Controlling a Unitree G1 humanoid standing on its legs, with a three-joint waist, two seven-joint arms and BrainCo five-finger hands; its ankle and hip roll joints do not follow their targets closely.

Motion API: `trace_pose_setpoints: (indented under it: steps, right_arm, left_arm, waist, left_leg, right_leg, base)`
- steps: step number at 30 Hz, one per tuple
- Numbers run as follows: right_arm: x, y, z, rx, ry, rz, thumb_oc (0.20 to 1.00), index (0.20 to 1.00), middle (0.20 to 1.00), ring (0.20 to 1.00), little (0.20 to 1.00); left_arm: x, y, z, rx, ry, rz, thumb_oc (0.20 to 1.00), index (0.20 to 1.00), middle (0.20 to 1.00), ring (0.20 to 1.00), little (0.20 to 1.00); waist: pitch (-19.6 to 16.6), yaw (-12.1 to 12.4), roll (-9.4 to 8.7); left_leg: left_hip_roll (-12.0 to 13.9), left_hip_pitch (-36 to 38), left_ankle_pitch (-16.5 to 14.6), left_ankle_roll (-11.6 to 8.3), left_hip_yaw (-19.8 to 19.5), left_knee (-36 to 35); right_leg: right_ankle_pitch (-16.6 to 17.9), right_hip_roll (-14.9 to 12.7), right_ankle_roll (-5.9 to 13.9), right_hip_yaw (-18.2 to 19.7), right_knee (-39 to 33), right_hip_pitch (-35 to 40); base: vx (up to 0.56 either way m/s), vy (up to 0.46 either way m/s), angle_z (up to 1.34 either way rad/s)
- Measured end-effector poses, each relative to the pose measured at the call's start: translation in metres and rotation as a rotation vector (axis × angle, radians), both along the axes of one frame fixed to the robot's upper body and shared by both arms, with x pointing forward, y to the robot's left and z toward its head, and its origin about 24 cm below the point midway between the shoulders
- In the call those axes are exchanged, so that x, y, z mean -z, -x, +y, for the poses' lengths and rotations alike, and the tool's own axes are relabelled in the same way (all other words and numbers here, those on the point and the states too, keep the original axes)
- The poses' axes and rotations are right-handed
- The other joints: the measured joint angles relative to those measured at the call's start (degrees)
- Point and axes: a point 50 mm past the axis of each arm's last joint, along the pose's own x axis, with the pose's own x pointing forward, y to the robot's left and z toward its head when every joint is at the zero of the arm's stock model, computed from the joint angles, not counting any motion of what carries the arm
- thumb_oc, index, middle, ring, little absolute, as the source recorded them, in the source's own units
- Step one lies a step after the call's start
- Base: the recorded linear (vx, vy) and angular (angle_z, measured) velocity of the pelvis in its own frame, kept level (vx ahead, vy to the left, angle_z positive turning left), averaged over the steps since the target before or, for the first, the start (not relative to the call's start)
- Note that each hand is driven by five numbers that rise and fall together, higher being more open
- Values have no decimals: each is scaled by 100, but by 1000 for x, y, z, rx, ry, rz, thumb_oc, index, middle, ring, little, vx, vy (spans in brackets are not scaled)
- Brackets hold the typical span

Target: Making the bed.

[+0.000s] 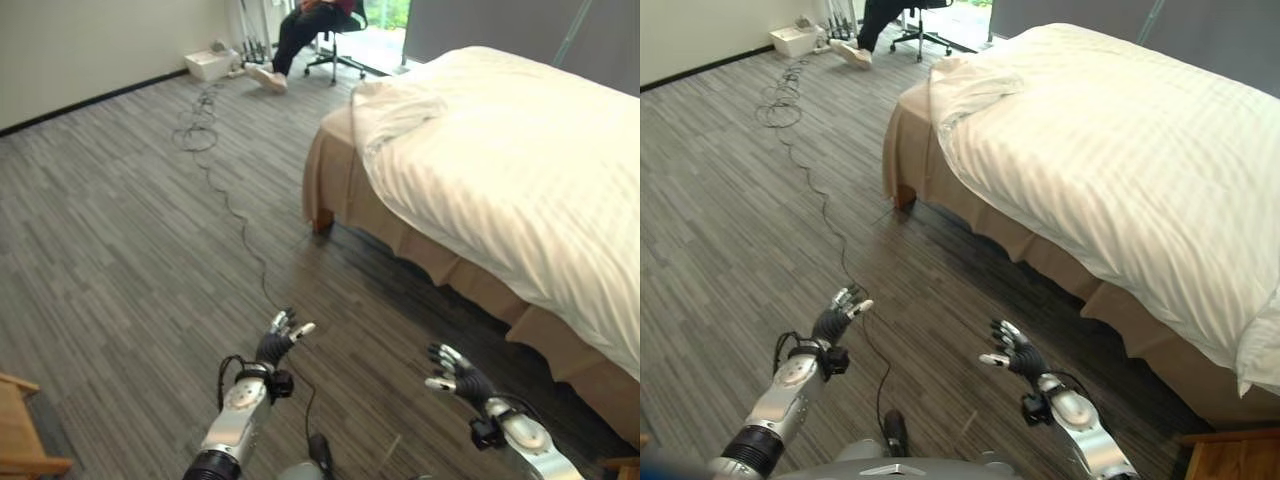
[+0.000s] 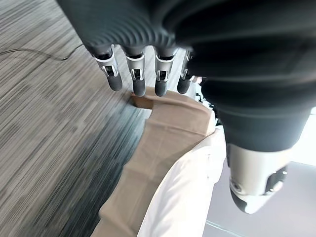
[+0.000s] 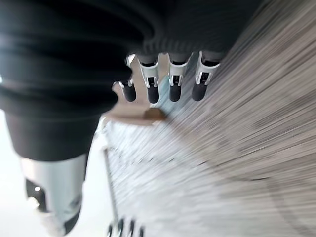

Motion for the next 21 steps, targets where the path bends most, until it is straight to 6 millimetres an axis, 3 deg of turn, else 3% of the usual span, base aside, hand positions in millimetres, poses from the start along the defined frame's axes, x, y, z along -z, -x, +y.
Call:
trace_pose_setpoints:
  steps: [1, 2, 3, 5, 6, 9, 10, 11, 12, 14, 16, 18, 20, 21]
  right_arm:
    - [-2, -1, 3, -16, -8, -8, 1000, 1000, 1000, 1000, 1000]
    - [-3, -2, 5, -21, -12, -14, 1000, 1000, 1000, 1000, 1000]
    - [-3, -3, 5, -20, -11, -13, 1000, 1000, 1000, 1000, 1000]
    - [3, 1, 1, -5, -5, 13, 1000, 1000, 1000, 1000, 1000]
    - [1, -1, -2, 5, -7, 7, 1000, 1000, 1000, 1000, 1000]
    - [4, 3, -9, 15, 8, 24, 1000, 1000, 1000, 1000, 1000]
    - [8, 7, -14, 25, 13, 44, 1000, 1000, 1000, 1000, 1000]
    - [10, 10, -16, 34, 12, 55, 1000, 1000, 1000, 1000, 1000]
    - [12, 13, -18, 49, 8, 68, 1000, 1000, 1000, 1000, 1000]
    - [12, 13, -21, 62, 8, 68, 1000, 1000, 1000, 1000, 1000]
    - [11, 16, -29, 96, 8, 67, 1000, 1000, 1000, 1000, 1000]
    - [14, 21, -37, 118, 22, 86, 1000, 1000, 1000, 1000, 1000]
    - [17, 20, -43, 128, 44, 100, 1000, 1000, 1000, 1000, 1000]
    - [7, 4, -43, 135, 29, 54, 1000, 1000, 1000, 1000, 1000]
  left_arm:
    - [-3, -1, 0, 1, -2, -14, 1000, 1000, 1000, 1000, 1000]
    - [-10, -2, -1, -2, 1, -44, 1000, 1000, 1000, 1000, 1000]
    - [-12, -2, 0, -6, 3, -54, 1000, 1000, 1000, 1000, 1000]
    - [-18, -4, 1, -13, 7, -84, 1000, 1000, 1000, 1000, 1000]
    - [-21, -6, 3, -23, 5, -95, 1000, 1000, 1000, 1000, 1000]
    - [-21, -7, 3, -14, 4, -94, 1000, 1000, 1000, 1000, 1000]
    - [-17, -6, -1, -10, 22, -84, 1000, 1000, 1000, 1000, 1000]
    - [-16, -8, -4, 0, 27, -79, 1000, 1000, 1000, 1000, 1000]
    - [-16, -11, -7, 19, 26, -77, 1000, 1000, 1000, 1000, 1000]
    - [-13, -9, -8, 23, 32, -63, 1000, 1000, 1000, 1000, 1000]
    - [-9, -6, -18, 48, 56, -53, 1000, 1000, 1000, 1000, 1000]
    - [-5, -3, -27, 68, 77, -40, 1000, 1000, 1000, 1000, 1000]
    - [0, -3, -36, 77, 100, -21, 1000, 1000, 1000, 1000, 1000]
    - [-1, -6, -40, 67, 122, -25, 1000, 1000, 1000, 1000, 1000]
  waist:
    - [7, -30, 6]
    - [61, -49, 2]
    - [87, -49, 29]
    - [91, -113, 194]
    - [170, -143, 243]
    - [320, -423, 293]
    - [379, -525, 355]
    - [400, -642, 376]
    - [420, -793, 271]
    - [398, -838, 194]
    - [327, -905, 267]
    - [172, -936, 400]
    - [112, -933, 493]
    - [101, -863, 516]
  left_leg:
    - [-88, 143, 19, 50, 22, -59]
    - [-263, 481, -218, 136, -1, -146]
    - [-310, 669, -142, 167, 10, -241]
    - [-329, 891, -324, 175, -111, -323]
    - [-283, 971, -243, 184, -110, -395]
    - [-317, 1124, -394, 93, -256, -388]
    - [-261, 1172, -647, -39, -463, -318]
    - [-252, 1172, -724, -47, -656, -272]
    - [-340, 1331, -671, 18, -800, -376]
    - [-423, 1570, -788, -68, -872, -433]
    - [-411, 2073, -1107, -186, -1269, -489]
    - [-297, 2312, -1278, -368, -1455, -445]
    - [-123, 1902, -1435, -663, -1282, 902]
    - [150, 889, -1062, -1175, -1090, 3192]
  right_leg:
    - [54, -144, 51, 7, 401, -117]
    - [437, -285, 115, -30, 794, -223]
    - [375, -289, 193, 69, 1123, -276]
    - [212, 80, 239, 259, 1213, -540]
    - [-21, 286, 197, 258, 999, -711]
    - [7, 660, 101, 21, 299, -1082]
    - [-39, 1054, 143, 212, -716, -1064]
    - [20, 1201, 146, 391, -1596, -943]
    - [280, 1263, 91, 430, -2700, -869]
    - [616, 1249, 36, 221, -3200, -890]
    - [811, 1103, -3, -375, -3124, -710]
    - [1265, 1131, -190, -417, -2950, -601]
    - [1477, 1146, -696, -473, -3056, -182]
    - [1285, 1234, -990, -534, -3330, 220]
  base:
    - [378, 237, 12]
    - [366, 159, 12]
    - [537, 165, 16]
    - [358, 93, 3]
    - [136, 11, 9]
    - [550, -24, 30]
    - [590, -51, 53]
    - [551, -45, 94]
    - [488, -45, 87]
    - [422, -66, 50]
    - [357, -95, 79]
    - [340, -135, 76]
    - [337, -228, 56]
    - [398, -256, 16]
